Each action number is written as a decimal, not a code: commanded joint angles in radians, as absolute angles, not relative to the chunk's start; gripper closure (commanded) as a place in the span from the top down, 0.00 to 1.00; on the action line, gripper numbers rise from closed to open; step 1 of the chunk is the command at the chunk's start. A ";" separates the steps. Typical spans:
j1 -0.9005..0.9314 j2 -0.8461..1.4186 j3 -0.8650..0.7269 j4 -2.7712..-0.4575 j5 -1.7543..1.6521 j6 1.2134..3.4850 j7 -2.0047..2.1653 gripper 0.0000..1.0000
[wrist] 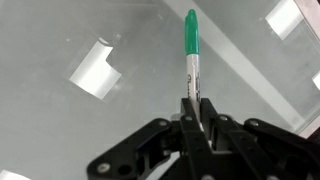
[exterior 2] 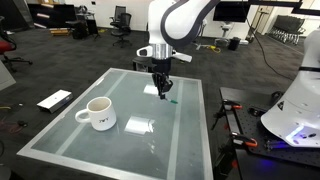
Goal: Remove the marker from the mug and put it on the table
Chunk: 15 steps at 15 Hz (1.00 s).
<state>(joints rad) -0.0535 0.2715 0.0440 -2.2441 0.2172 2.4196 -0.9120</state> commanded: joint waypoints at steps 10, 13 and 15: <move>-0.087 0.428 0.059 -2.076 0.181 2.290 -0.805 0.76; -0.079 0.401 0.056 -2.088 0.166 2.302 -0.779 0.98; -0.075 0.377 0.057 -2.102 0.157 2.313 -0.765 1.00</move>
<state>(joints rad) -0.0731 0.4217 0.0475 -2.0903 0.1945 2.3290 -0.8212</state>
